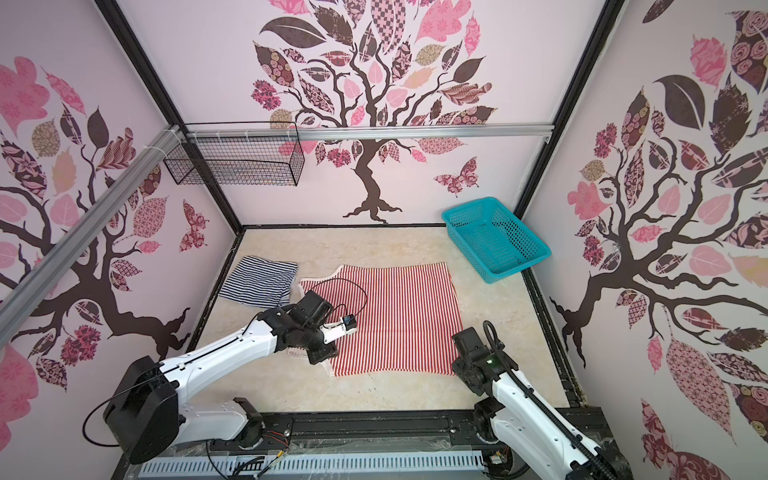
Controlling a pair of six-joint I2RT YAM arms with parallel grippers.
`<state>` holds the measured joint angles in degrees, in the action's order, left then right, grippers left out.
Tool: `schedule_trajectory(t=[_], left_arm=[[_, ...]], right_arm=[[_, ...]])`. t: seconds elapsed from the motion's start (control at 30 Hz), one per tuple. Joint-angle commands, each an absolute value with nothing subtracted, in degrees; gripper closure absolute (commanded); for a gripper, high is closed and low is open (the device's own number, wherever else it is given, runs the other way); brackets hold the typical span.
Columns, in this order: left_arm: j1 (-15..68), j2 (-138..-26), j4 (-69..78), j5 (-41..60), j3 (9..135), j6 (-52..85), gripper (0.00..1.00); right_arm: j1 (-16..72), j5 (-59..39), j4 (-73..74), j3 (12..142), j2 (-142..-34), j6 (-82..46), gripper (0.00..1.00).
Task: Fold and stack the tank tops
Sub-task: 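Pinch the armhole edge with the left gripper and the hem corner with the right gripper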
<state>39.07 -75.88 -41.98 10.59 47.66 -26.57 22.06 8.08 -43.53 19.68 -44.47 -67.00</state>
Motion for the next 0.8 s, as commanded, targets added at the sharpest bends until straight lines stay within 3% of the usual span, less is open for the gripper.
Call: schedule_trajectory(t=[0.0,0.23,0.43,0.6,0.77], left_arm=[[39.36,-77.07,-40.45,10.69,46.33,-26.34,0.62],[39.54,-81.74,-39.69,6.69,46.32,-25.73,0.63],[39.86,-79.27,-41.41,8.34,45.27,-26.77,0.62],[41.05,-77.77,-41.71,7.94,44.22,-27.3,0.6],[43.2,-77.87,-42.64,7.59,43.15,-28.12,0.58]], right_arm=[[22.2,6.37,-44.7,21.11,-44.28,-66.44,0.62],[22.2,4.99,-42.28,20.47,-45.66,-65.48,0.68],[22.24,6.1,-43.12,21.73,-44.76,-64.91,0.89],[22.3,5.62,-42.83,22.81,-45.05,-64.08,1.0],[22.19,5.53,-42.62,23.79,-44.82,-63.04,1.0]])
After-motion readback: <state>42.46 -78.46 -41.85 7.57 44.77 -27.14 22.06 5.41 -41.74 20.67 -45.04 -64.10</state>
